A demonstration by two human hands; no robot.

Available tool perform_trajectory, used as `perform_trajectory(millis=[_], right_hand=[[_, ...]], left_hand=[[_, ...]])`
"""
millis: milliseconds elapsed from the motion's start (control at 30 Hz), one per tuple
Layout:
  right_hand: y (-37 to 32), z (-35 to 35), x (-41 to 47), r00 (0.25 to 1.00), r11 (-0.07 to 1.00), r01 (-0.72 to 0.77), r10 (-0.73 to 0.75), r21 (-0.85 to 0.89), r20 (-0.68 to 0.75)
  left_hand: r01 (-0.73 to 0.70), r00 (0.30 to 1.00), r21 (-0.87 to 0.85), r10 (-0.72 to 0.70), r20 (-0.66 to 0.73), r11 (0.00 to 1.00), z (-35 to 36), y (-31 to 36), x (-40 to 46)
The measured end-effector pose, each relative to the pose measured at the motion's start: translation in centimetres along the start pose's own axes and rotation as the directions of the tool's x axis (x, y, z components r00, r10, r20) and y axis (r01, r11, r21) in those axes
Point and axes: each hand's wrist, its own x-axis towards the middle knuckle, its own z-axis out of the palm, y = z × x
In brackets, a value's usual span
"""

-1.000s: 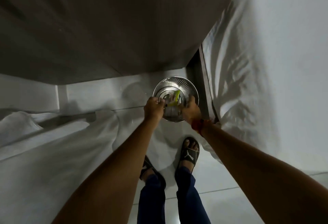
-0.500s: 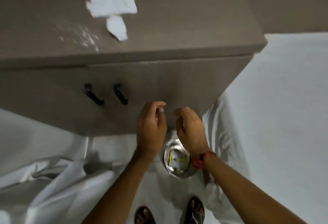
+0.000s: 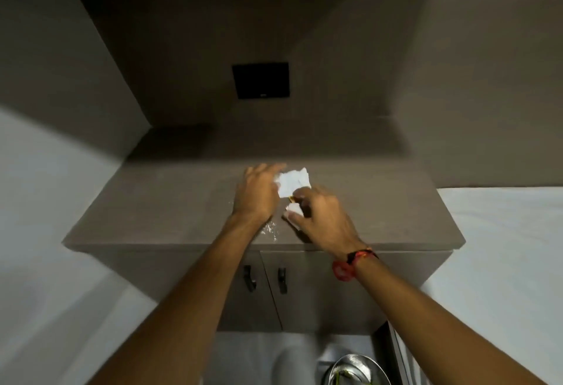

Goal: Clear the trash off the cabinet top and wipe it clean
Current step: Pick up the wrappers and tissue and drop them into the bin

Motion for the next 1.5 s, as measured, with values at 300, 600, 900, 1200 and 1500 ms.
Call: perform_trajectory(millis=[300,600,900,1200,1500], right_hand=[[1.6,0.6,0.3,0.992,0.987,-0.063,0.079,0.149,-0.101],[3.0,-0.4,-7.3,0.863,0.885,-0.207,0.366,0.417,-0.347],[13.3,9.3,-26.8,0.719,0.695,-0.619,0.689,0.366,-0.092],[29.0,22.6,-36.8,0.551,0.584,-0.799,0.806,-0.142,0.218],[34.1,28.9,-38.9,0.539,0.56,-0.828,0.812,-0.037,0.224]], left_hand=[[-0.08,0.987,0.375,0.125,-0.097,0.924,2.7,-0.3,1.8],[-0.107,0.92,-0.367,-0.048,-0.388,0.924,3.4,3.8,-6.4],[-0.005,0.999,-0.484,-0.015,-0.037,0.875,18.6,3.8,-24.6],[0.563,0.764,-0.201,-0.412,0.497,0.802,39.8,-3.6,-36.7],[0.56,0.685,-0.08,-0.406,0.605,0.825,49.1,-4.6,-37.1]])
